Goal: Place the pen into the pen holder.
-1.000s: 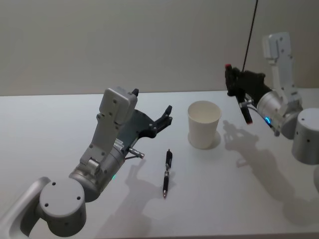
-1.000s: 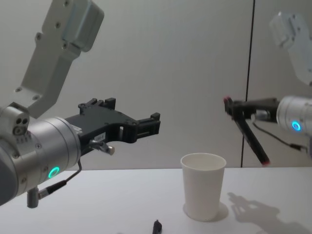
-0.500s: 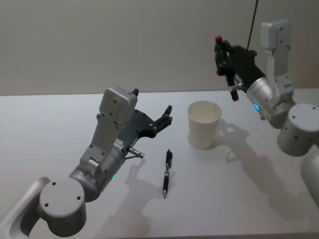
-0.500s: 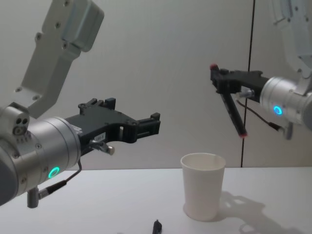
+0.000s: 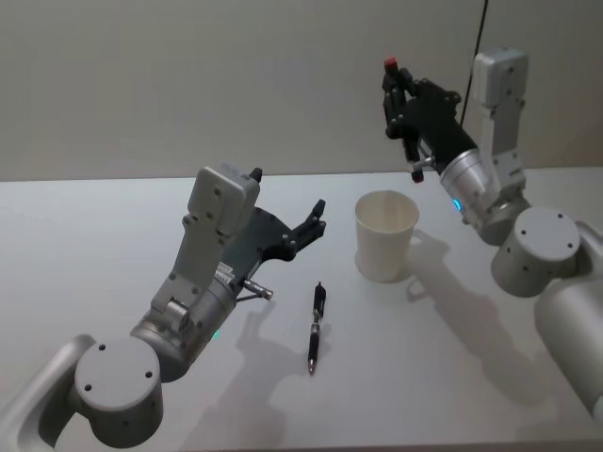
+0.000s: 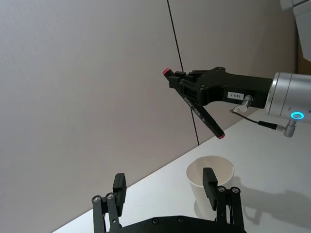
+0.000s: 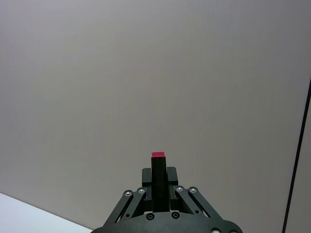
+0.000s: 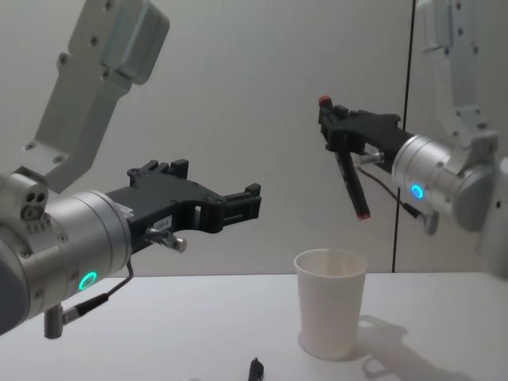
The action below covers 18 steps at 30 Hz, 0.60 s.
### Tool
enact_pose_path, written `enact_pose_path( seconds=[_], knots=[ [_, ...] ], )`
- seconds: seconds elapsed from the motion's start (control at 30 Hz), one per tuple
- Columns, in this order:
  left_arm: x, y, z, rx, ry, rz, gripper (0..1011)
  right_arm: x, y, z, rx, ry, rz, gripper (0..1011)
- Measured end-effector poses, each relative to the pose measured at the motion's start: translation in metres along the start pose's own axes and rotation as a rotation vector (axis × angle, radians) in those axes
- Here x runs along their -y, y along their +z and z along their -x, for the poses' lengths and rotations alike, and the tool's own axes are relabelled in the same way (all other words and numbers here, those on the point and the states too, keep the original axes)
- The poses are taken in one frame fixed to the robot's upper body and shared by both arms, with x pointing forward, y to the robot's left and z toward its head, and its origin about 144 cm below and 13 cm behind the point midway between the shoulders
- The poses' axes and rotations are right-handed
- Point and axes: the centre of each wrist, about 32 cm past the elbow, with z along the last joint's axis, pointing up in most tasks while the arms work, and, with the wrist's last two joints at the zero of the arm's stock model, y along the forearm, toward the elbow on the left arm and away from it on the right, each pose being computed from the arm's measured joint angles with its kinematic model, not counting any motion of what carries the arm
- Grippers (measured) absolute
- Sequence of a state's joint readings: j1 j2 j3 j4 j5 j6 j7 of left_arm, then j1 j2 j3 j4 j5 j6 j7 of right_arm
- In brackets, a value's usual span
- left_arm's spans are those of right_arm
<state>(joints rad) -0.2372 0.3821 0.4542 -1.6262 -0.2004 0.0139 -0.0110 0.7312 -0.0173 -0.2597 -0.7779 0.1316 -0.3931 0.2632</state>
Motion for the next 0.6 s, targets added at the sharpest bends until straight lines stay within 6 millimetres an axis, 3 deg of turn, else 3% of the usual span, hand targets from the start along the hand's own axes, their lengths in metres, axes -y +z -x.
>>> enact_pose_path(
  seconds=[0.6],
  knots=[
    [0.000,0.000,0.000,0.000,0.000,0.000,1000,-0.005,-0.029,0.010,-0.017,0.008,-0.015,166]
  ],
)
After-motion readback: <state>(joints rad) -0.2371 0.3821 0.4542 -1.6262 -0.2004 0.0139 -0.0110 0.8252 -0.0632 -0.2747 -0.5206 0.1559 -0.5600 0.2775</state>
